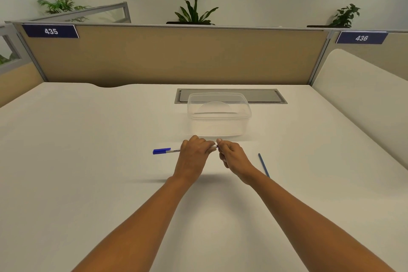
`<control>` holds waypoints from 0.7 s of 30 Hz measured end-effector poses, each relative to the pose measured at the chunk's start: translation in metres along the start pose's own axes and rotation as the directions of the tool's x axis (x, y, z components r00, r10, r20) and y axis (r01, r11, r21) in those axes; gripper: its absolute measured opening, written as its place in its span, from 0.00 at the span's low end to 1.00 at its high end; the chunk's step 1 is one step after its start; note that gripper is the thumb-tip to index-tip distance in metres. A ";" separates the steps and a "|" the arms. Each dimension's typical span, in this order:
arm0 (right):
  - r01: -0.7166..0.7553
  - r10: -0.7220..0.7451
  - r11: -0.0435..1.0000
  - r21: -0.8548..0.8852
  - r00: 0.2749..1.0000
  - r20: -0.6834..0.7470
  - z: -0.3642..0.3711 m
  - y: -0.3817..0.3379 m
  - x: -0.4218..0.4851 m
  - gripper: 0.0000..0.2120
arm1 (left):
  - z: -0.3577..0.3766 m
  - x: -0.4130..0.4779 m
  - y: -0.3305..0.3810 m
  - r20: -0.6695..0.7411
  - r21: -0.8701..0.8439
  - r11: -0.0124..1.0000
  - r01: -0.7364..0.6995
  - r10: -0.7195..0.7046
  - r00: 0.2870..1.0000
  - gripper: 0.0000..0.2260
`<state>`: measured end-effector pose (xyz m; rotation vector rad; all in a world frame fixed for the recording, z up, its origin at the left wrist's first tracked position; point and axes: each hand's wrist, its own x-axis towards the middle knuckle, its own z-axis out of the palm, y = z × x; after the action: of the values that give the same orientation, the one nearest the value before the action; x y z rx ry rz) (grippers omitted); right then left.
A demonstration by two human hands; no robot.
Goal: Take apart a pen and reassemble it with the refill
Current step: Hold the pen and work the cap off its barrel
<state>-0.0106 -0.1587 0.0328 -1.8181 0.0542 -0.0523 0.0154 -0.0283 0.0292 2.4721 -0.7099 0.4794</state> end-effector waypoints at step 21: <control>-0.064 0.065 0.909 0.411 0.998 0.012 -0.005 0.002 0.002 0.05 | -0.004 0.002 0.000 0.037 0.028 0.998 0.051 -0.052 0.998 0.12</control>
<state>-0.0086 -0.1644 0.0322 -1.3917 0.0972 -0.0170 0.0159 -0.0262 0.0334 2.5244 -0.6570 0.4275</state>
